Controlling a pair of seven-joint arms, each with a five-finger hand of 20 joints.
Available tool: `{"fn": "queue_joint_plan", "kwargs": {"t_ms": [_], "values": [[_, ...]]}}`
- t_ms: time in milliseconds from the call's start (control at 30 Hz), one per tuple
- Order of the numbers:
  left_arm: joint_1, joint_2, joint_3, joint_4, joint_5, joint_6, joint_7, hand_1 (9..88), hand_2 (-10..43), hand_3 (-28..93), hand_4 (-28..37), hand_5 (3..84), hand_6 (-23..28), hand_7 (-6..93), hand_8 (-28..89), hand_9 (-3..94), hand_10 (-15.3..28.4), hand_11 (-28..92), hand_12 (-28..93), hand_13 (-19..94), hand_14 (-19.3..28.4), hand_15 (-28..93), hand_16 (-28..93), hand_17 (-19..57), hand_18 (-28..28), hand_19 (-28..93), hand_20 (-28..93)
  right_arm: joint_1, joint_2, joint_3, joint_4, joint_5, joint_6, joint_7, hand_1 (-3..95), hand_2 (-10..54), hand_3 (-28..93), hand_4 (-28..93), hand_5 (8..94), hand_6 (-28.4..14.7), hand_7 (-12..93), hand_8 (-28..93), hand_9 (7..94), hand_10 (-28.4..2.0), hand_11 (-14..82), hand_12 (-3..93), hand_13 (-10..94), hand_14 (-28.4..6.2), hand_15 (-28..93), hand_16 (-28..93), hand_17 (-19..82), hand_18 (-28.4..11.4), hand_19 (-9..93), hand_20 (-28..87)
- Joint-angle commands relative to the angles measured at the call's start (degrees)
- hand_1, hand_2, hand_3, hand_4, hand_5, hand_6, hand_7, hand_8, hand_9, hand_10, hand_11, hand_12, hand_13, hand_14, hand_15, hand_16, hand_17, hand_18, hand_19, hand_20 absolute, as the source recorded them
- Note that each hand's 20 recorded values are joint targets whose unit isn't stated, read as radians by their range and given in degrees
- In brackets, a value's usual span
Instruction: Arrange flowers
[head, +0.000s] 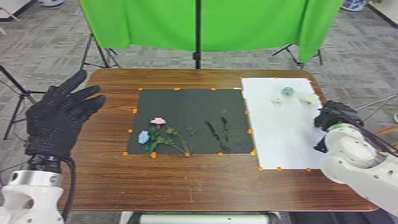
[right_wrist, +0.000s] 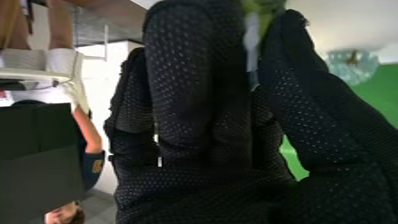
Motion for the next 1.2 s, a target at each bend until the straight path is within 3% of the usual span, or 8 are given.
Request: {"fn": "queue_joint_plan", "kwargs": {"t_ms": [33, 233, 467, 567, 667, 867, 1033, 1200], "values": [[1.3, -0.57, -0.33, 0.03, 0.25, -0.40, -0.34, 18.6, 6.6, 76, -28.3, 34.6, 8.7, 11.5, -8, 31.7, 20.0, 30, 12, 23, 28.2, 61, -12, -7.2, 22.5, 57, 33, 1.2, 0.8, -1.9, -0.6, -4.6, 4.5, 0.7, 57.1, -9.5, 71, -28, 74.2, 4.0, 38, -2, 92.7, -4.2, 9.1, 32.4, 82, -1.2, 50, 29, 32, -17.0, 86, 25], [3.2, -1.06, -2.14, -0.57, 0.39, -0.16, -0.34, 18.6, 6.6, 76, -28.3, 34.5, 8.6, 11.5, -8, 31.6, 20.0, 30, 12, 23, 28.1, 61, -12, -7.2, 22.4, 57, 33, -0.1, 1.3, 0.0, -4.9, -7.8, 7.6, 0.2, 57.3, -9.5, 71, -28, 75.5, 3.9, 37, -3, 93.3, -4.2, 9.2, 32.5, 83, -1.1, 51, 28, 32, -17.1, 86, 25], [4.2, -1.23, -3.71, -1.30, 1.09, -0.31, -0.54, 18.5, 6.4, 76, -28.3, 34.5, 8.6, 11.4, -8, 31.7, 20.1, 30, 12, 23, 28.2, 61, -12, -7.2, 22.6, 57, 33, 7.8, 0.4, -7.4, -11.8, -10.1, 9.3, -3.6, 57.2, -9.5, 72, -28, 76.4, 3.6, 37, -2, 93.5, -4.5, 9.3, 32.8, 83, -1.3, 51, 29, 32, -17.3, 87, 25], [4.9, -1.22, -4.62, -1.51, 0.76, 0.67, -0.09, 18.4, 6.3, 76, -28.3, 34.3, 8.5, 11.4, -8, 31.5, 19.9, 30, 12, 23, 28.2, 61, -12, -7.2, 22.6, 58, 33, 12.8, -1.5, -12.0, -13.4, -9.3, 8.7, -5.7, 57.2, -9.5, 73, -28, 76.6, 3.6, 36, -2, 93.6, -4.6, 9.5, 32.7, 83, -1.4, 51, 29, 32, -17.4, 87, 25], [7.0, -1.96, -6.84, -2.10, 1.43, 1.19, -0.55, 18.4, 6.2, 76, -28.3, 34.3, 8.5, 11.4, -8, 31.5, 19.8, 30, 12, 23, 28.2, 61, -12, -7.1, 22.6, 58, 34, 18.1, -5.0, -16.8, -13.5, -8.9, 8.5, -6.8, 57.1, -9.5, 73, -28, 76.8, 3.5, 36, -1, 93.6, -4.6, 9.5, 32.7, 83, -1.5, 52, 29, 32, -17.5, 87, 25], [9.6, -2.64, -9.65, -3.10, 1.28, 2.77, 0.69, 17.9, 5.9, 75, -28.3, 34.2, 8.4, 11.5, -8, 31.5, 19.9, 30, 12, 23, 28.3, 61, -12, -6.9, 22.9, 58, 34, 27.9, -13.3, -26.1, -11.9, -6.6, 8.1, -9.4, 57.0, -9.5, 73, -28, 76.9, 3.5, 35, -1, 93.7, -4.5, 9.6, 32.7, 83, -1.5, 52, 28, 31, -17.4, 87, 25], [9.4, -1.24, -9.81, -3.40, 0.67, 3.05, 2.13, 17.8, 5.8, 75, -28.3, 34.2, 8.4, 11.4, -8, 31.6, 20.0, 29, 12, 23, 28.3, 61, -12, -6.8, 22.9, 59, 35, 33.0, -19.8, -32.2, -10.7, -4.8, 7.9, -11.3, 56.8, -9.5, 73, -28, 77.0, 3.6, 35, -1, 93.7, -4.4, 9.7, 32.8, 83, -1.7, 53, 28, 31, -17.4, 87, 25], [6.2, 0.83, -8.70, -3.15, 1.24, 1.83, 2.03, 17.9, 6.0, 75, -28.3, 34.2, 8.4, 11.4, -8, 31.6, 19.9, 29, 12, 23, 28.4, 61, -12, -6.7, 22.8, 59, 35, 34.5, -25.6, -34.5, -8.7, -3.5, 6.7, -12.5, 56.6, -9.5, 73, -28, 77.0, 3.7, 35, -1, 93.7, -4.2, 9.7, 32.8, 83, -1.8, 53, 28, 31, -17.2, 87, 25]]}}
